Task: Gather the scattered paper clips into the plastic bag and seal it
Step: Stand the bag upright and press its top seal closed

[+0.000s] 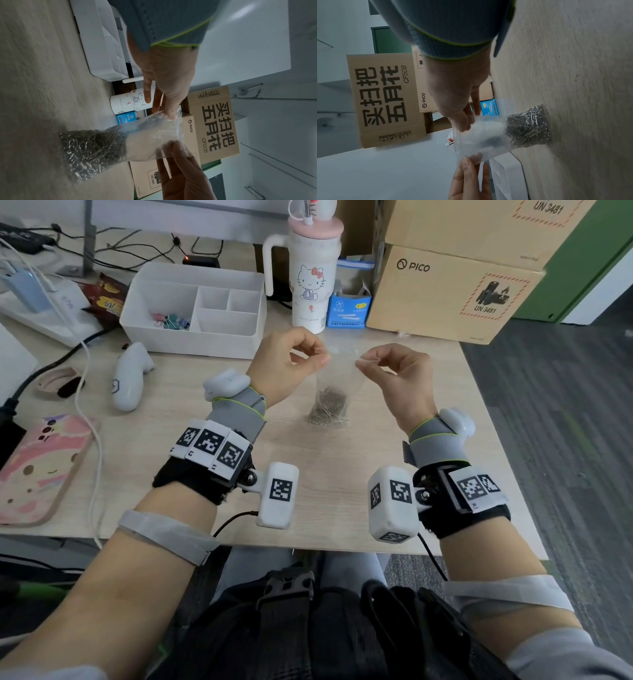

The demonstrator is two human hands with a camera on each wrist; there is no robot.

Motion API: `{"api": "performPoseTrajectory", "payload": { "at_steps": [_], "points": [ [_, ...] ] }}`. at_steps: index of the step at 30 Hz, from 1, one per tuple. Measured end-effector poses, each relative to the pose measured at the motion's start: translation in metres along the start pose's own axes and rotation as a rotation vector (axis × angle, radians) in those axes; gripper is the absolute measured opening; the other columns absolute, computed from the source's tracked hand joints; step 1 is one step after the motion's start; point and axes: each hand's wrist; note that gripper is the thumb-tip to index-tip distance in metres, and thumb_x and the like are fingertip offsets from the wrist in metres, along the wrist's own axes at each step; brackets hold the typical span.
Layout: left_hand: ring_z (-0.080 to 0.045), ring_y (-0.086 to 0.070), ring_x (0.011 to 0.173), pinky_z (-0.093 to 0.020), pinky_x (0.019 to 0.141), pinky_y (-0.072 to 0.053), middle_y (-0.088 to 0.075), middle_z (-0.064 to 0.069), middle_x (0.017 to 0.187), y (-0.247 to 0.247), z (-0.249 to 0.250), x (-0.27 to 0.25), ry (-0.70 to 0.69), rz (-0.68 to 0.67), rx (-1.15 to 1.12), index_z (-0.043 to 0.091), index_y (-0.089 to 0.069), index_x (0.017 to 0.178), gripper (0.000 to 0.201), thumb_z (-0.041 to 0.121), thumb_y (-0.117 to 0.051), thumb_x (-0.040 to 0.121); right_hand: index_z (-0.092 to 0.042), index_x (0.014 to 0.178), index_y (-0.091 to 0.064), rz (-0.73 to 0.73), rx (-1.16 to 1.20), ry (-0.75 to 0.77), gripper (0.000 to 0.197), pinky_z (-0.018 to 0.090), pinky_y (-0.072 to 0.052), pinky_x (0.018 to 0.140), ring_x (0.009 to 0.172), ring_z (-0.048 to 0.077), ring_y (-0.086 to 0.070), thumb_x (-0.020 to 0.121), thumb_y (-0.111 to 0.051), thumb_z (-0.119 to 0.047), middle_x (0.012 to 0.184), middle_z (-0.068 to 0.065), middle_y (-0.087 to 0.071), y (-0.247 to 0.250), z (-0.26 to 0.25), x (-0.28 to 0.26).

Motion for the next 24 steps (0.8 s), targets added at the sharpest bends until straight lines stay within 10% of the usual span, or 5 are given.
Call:
{"api": "performPoseTrajectory", "payload": {
  "at_steps": [24],
  "points": [
    [0.003, -0.055, 0.072, -0.015, 0.076, -0.046, -0.058, 0.019, 0.074, -0.007, 0.014, -0.003, -0.072, -0.067, 0.045, 0.011, -0.068, 0.087, 0.017, 0.025, -0.062, 0.08, -0.022, 0.07, -0.059, -0.095, -0.08, 0.032, 0.022, 0.006, -0.042, 0.062, 0.065, -0.009, -0.053, 0.081, -0.067, -0.005, 0.072, -0.007, -0.059, -0.011, -0.009, -0.003]
  ]
}}
Point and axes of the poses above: each hand's wrist, its own x-axis towards the middle knuckle, its own y-axis out of the back of the hand, z = x × y
